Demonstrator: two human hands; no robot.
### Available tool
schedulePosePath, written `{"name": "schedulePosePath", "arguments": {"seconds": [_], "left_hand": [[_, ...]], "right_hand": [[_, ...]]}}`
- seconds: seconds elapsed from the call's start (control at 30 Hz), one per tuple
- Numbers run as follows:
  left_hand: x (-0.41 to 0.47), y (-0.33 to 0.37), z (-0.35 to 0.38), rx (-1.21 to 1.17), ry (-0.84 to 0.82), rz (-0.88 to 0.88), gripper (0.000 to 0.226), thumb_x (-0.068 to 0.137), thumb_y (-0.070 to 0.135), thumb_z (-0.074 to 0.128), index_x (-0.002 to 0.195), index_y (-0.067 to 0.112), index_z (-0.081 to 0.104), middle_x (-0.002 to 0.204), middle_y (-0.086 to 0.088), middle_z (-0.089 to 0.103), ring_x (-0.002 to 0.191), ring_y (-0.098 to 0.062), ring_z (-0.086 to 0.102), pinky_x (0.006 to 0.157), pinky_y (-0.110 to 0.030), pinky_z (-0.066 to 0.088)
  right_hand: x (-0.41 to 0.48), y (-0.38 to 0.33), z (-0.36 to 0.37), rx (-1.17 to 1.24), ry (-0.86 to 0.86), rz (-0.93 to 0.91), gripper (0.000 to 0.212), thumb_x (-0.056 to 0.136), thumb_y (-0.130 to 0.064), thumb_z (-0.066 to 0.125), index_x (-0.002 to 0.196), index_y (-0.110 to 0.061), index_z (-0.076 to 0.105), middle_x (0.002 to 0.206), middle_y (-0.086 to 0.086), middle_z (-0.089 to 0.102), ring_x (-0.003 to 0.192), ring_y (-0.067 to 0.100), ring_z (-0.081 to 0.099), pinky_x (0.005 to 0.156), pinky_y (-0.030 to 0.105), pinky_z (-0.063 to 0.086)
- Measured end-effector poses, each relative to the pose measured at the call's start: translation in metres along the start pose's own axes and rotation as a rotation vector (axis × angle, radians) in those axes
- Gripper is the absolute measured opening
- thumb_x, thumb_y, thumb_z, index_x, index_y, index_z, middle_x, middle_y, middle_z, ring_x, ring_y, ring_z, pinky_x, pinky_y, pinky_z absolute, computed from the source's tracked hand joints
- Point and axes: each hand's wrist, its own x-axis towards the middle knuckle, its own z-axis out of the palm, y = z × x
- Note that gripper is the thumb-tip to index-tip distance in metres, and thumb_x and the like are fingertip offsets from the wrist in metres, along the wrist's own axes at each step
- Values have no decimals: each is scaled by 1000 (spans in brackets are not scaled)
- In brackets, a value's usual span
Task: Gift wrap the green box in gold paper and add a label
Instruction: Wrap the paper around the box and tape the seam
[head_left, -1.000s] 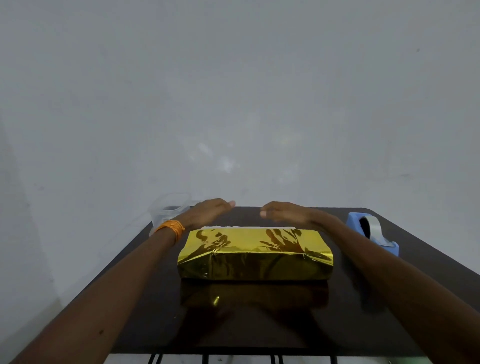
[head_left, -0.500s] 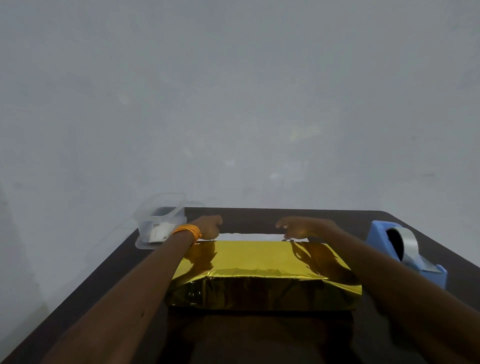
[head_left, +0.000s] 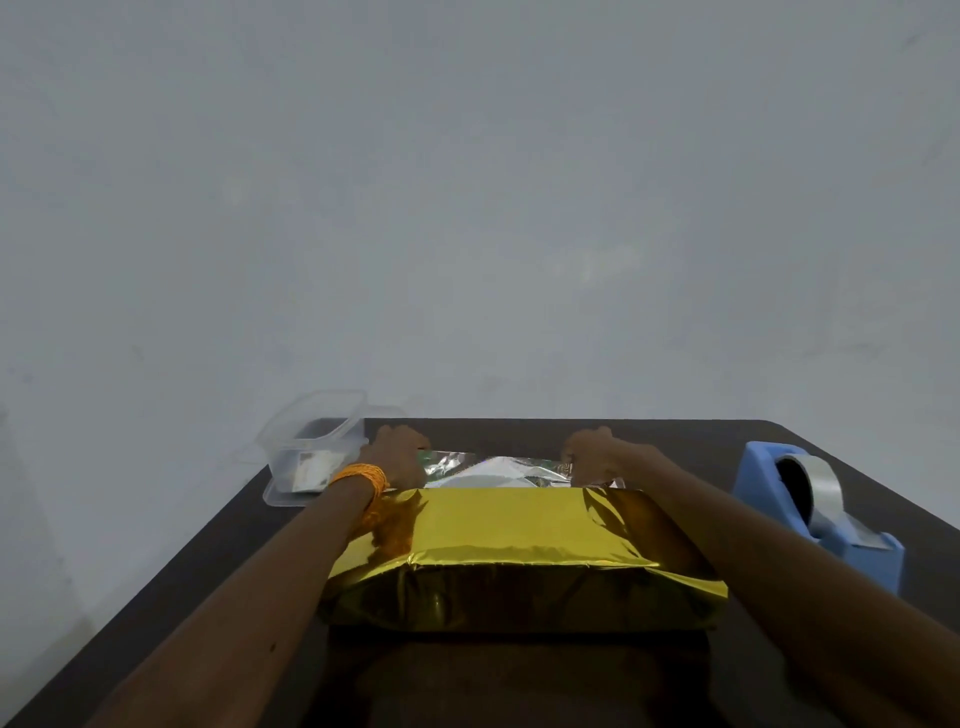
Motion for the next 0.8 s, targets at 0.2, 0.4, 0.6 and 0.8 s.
{"name": "schedulePosePath", "arguments": {"seconds": [0.2,0.4,0.6,0.8], "left_hand": [[-15,-4,-31,-272,196,86,29,70,7,79,94,13,65,99,-5,68,91,-26,61,70,-25,45],[-46,-6,-66,-395,360,113,28,73,14,83,98,14,71,104,-7,72,93,-25,65,79,-31,49],[-92,-5,-78,-478,388,195,19,75,5,79,91,10,71,87,-7,72,82,-20,65,76,-31,51],[-129,-9,-85,-487,350,229,17,74,-4,78,81,10,71,80,-4,72,78,-13,68,74,-25,53]], "right_hand": [[-23,6,-12,300,280,-59,26,75,-5,80,86,-19,61,90,-2,63,84,18,60,61,25,47],[-63,8,-35,373,562,6,14,81,-7,67,85,-18,76,86,-4,70,81,16,65,65,28,50],[-106,4,-40,394,670,-109,17,81,-6,64,81,-20,74,75,-9,67,71,12,61,60,27,42],[-147,-6,-37,363,650,-306,12,79,-4,70,82,-14,75,77,-4,71,72,11,65,67,26,50]]}}
